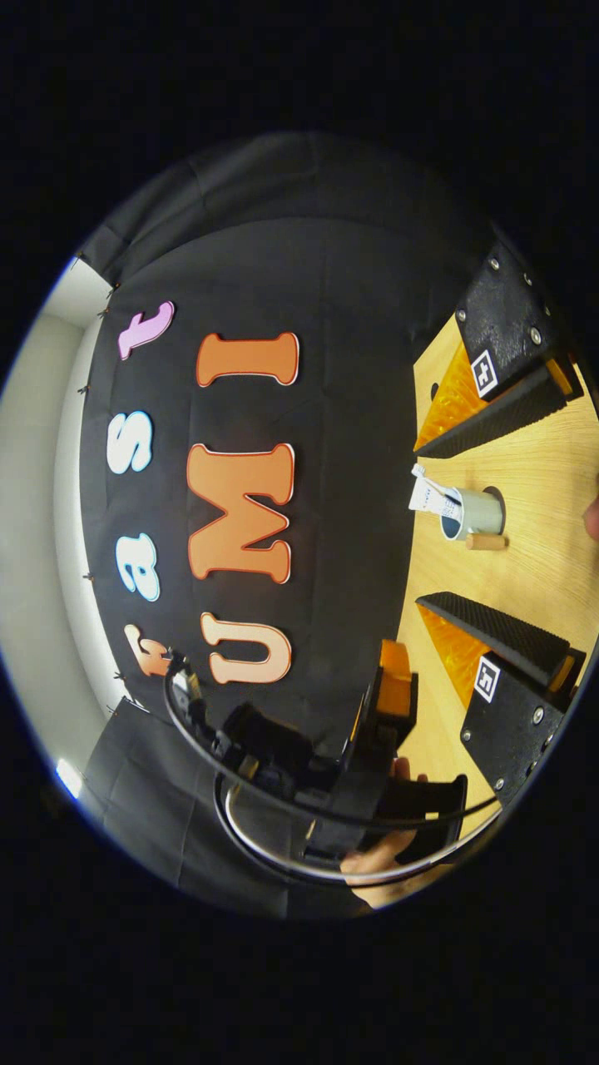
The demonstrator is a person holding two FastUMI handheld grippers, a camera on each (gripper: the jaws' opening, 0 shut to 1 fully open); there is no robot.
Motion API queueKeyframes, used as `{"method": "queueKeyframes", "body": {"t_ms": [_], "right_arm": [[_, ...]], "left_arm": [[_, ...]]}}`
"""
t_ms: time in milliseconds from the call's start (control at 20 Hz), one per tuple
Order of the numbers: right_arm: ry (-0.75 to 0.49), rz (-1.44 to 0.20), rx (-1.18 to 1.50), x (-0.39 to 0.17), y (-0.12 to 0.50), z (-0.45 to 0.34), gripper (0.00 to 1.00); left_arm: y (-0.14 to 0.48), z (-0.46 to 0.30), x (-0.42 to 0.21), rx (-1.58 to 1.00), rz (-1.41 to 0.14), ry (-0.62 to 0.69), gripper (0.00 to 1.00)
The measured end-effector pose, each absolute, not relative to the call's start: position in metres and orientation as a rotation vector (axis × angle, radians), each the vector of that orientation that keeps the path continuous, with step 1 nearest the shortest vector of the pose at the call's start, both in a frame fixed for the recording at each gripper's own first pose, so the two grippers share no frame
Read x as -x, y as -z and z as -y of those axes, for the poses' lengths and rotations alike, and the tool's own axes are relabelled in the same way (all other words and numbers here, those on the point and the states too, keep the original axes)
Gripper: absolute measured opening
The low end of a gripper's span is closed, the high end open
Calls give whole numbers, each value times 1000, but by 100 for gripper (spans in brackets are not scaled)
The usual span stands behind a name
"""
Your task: Put the toothbrush and toothpaste on the desktop into the cup, then pick up the cup and place it on the coaster on the desktop.
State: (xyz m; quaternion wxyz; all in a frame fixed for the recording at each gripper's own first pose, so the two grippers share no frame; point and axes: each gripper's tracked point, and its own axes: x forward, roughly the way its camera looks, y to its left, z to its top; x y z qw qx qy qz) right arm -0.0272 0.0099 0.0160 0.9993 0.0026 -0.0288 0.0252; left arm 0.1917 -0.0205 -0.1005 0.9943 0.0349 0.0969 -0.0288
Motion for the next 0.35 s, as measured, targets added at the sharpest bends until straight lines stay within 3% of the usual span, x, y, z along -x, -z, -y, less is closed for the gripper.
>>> {"method": "queueKeyframes", "body": {"t_ms": [350], "right_arm": [[-44, 150, 47, 28, -50, -41, 97]], "left_arm": [[117, 11, -189, -33, 1, -20, 96]]}}
